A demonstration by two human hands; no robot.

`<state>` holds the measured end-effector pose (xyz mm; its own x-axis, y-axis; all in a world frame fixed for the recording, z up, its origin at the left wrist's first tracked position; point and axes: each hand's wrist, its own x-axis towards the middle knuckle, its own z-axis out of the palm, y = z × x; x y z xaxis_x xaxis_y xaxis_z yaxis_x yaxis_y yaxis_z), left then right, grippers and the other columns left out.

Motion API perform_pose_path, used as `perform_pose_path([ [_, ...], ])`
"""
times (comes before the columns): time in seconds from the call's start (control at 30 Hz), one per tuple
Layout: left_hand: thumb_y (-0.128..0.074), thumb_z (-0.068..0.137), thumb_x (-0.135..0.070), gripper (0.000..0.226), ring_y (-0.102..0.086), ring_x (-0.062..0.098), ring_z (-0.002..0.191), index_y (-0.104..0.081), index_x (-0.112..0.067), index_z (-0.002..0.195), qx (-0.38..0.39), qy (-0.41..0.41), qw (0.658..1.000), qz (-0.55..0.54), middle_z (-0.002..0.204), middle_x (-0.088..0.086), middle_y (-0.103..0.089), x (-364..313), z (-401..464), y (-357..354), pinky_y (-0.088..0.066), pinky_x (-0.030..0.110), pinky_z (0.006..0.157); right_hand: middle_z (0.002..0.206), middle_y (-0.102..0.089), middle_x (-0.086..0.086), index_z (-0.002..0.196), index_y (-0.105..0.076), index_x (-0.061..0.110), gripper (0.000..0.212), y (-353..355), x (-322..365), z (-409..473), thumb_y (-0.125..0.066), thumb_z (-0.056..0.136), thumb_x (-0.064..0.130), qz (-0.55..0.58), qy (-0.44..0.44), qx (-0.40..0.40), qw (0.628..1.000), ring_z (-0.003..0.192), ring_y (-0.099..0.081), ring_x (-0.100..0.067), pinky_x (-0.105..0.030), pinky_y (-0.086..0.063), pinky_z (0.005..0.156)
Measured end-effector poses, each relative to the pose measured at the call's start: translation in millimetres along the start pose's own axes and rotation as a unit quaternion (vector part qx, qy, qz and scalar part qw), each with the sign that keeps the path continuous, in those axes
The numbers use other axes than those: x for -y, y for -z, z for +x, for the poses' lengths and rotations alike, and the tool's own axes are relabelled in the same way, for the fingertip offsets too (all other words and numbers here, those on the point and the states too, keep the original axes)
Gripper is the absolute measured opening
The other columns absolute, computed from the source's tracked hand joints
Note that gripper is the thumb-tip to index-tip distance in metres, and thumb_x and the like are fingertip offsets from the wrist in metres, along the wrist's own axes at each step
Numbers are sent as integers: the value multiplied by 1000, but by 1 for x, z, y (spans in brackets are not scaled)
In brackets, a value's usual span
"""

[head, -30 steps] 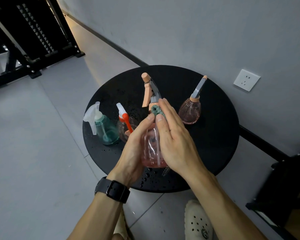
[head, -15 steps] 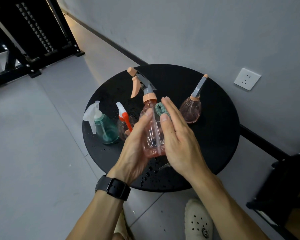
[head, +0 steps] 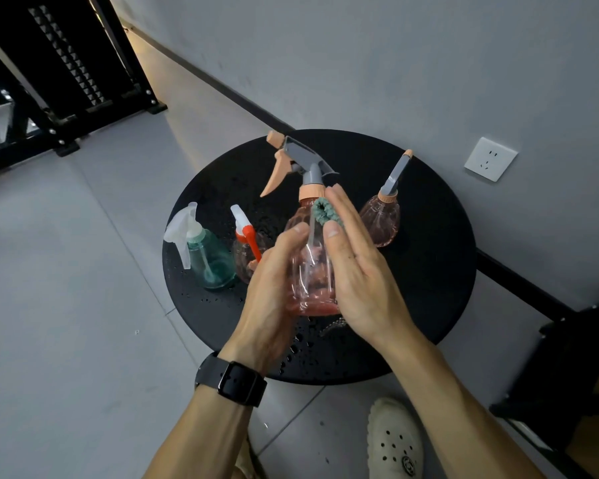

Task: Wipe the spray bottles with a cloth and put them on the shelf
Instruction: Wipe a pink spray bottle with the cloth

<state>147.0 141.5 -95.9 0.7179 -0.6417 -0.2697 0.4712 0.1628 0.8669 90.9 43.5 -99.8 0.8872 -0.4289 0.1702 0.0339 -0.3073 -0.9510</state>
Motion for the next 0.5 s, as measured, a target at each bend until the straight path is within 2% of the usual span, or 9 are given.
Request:
perform_pose_path([
  [0.1,-54,95,-40,33,-68,16,71,-70,-16,110,-9,-22,999,-31,86,3,-69,-3,1,6,-55,30,59,158,-16,22,147,-17,43,48,-9,0,-2,-26,100,43,11,0,1,1000,141,-14,11,-36,-27,118],
  [0.23,-58,91,-48,47,-69,19,86,-67,-14,122,5,-32,999,-39,102,7,-69,-5,3,11,-56,32,70,159,-14,21,145,-14,44,46,-14,0,-5,-24,99,44,6,8,-3,1000,141,-11,13,-35,-26,119],
  [0.33,-64,85,-58,54,-68,28,102,-67,-19,124,0,-12,1000,12,121,16,-63,-4,4,15,-55,37,79,158,-15,22,146,-16,43,48,-11,-1,-3,-25,99,44,3,4,-9,1000,141,-13,12,-36,-26,118],
  [0.4,-68,80,-61,58,-67,30,110,-68,-22,123,-12,4,999,41,133,19,-58,-1,4,15,-56,37,79,157,-16,23,145,-16,45,46,-9,-1,-2,-25,99,44,-2,3,-12,1000,141,-14,11,-37,-28,118],
  [0.43,-68,80,-61,57,-68,29,109,-67,-23,122,-12,10,998,53,133,18,-58,-1,4,16,-57,37,77,158,-16,23,146,-17,44,47,-8,-1,-1,-25,100,43,-8,3,-15,1000,141,-14,12,-36,-27,118],
  [0.5,-65,84,-58,48,-71,24,98,-70,-22,116,-6,19,997,73,118,11,-67,0,4,17,-56,38,75,158,-15,22,150,-18,38,49,-7,-1,0,-26,102,40,-20,2,-21,1000,140,-13,14,-32,-23,120],
])
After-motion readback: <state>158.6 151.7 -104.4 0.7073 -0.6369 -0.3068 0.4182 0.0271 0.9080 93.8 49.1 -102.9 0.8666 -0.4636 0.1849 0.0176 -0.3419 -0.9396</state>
